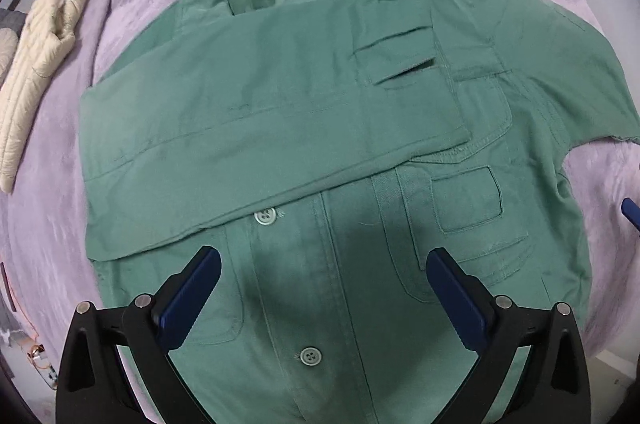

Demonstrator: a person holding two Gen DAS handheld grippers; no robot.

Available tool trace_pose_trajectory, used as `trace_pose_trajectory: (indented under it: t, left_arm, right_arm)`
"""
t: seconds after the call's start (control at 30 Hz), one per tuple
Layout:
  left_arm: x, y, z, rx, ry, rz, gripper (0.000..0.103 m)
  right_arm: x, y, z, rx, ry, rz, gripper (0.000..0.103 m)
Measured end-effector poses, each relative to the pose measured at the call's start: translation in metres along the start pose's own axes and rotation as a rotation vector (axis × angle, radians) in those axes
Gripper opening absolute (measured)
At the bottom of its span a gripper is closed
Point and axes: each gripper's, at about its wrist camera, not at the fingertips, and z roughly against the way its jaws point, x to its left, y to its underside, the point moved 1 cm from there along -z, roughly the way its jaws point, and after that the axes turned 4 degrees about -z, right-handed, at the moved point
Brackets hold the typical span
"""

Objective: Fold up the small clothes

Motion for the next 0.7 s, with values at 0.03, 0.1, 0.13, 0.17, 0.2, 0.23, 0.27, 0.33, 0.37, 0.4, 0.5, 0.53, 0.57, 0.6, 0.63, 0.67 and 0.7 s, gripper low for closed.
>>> trace_pose_trajectory:
  t: [0.03, 0.1, 0.13, 0.17, 0.2, 0.23, 0.27, 0.33, 0.37, 0.4, 0.5, 0.53, 0.57, 0.6, 0.63, 0.67, 0.7]
  left_arm:
    - [-0.003, 0.001, -0.012, 0.022, 0.010, 0.006, 0.103]
    - [-0.010, 0.001, -0.029, 0.026, 0.010, 0.014, 0.103]
    - [-0.015, 0.003, -0.036, 0.019, 0.017, 0.016, 0.103]
    - [-0.020, 0.004, -0.042, 0.013, 0.027, 0.018, 0.103]
    - [-0.024, 0.005, -0.048, 0.006, 0.035, 0.020, 0.103]
    - [-0.029, 0.008, -0.054, 0.000, 0.043, 0.021, 0.103]
    - [-0.034, 0.009, -0.060, -0.003, 0.049, 0.019, 0.103]
    - [-0.041, 0.009, -0.073, -0.007, 0.047, 0.013, 0.103]
    - [-0.041, 0.010, -0.079, -0.011, 0.046, 0.011, 0.103]
    - [-0.045, 0.011, -0.086, -0.013, 0.051, 0.011, 0.103]
    - [-0.050, 0.016, -0.103, -0.023, 0.072, 0.021, 0.103]
    - [-0.053, 0.015, -0.109, -0.024, 0.076, 0.020, 0.103]
    - [-0.057, 0.016, -0.116, -0.026, 0.081, 0.017, 0.103]
    - [-0.060, 0.018, -0.123, -0.029, 0.084, 0.012, 0.103]
    - [-0.064, 0.019, -0.130, -0.031, 0.084, 0.005, 0.103]
    - [-0.067, 0.021, -0.136, -0.035, 0.084, -0.001, 0.103]
    - [-0.070, 0.021, -0.143, -0.040, 0.086, -0.004, 0.103]
  right_arm:
    - [-0.008, -0.008, 0.003, -0.016, -0.005, -0.022, 0.077]
    - [-0.023, -0.026, 0.012, -0.055, -0.006, -0.060, 0.077]
    - [-0.030, -0.033, 0.015, -0.072, -0.008, -0.076, 0.077]
    - [-0.039, -0.042, 0.020, -0.095, -0.011, -0.098, 0.077]
    - [-0.048, -0.052, 0.025, -0.118, -0.014, -0.123, 0.077]
    - [-0.056, -0.060, 0.029, -0.134, -0.018, -0.142, 0.077]
    - [-0.066, -0.070, 0.033, -0.152, -0.022, -0.167, 0.077]
    - [-0.082, -0.086, 0.039, -0.182, -0.041, -0.218, 0.077]
    - [-0.091, -0.094, 0.041, -0.195, -0.054, -0.248, 0.077]
    - [-0.098, -0.101, 0.042, -0.203, -0.070, -0.276, 0.077]
    - [-0.117, -0.120, 0.043, -0.229, -0.132, -0.359, 0.077]
    - [-0.121, -0.125, 0.042, -0.237, -0.146, -0.375, 0.077]
    - [-0.124, -0.131, 0.041, -0.247, -0.161, -0.386, 0.077]
    - [-0.126, -0.138, 0.041, -0.258, -0.171, -0.389, 0.077]
    - [-0.126, -0.143, 0.040, -0.266, -0.178, -0.389, 0.077]
    - [-0.126, -0.149, 0.038, -0.274, -0.189, -0.389, 0.077]
    - [-0.127, -0.155, 0.037, -0.283, -0.201, -0.389, 0.077]
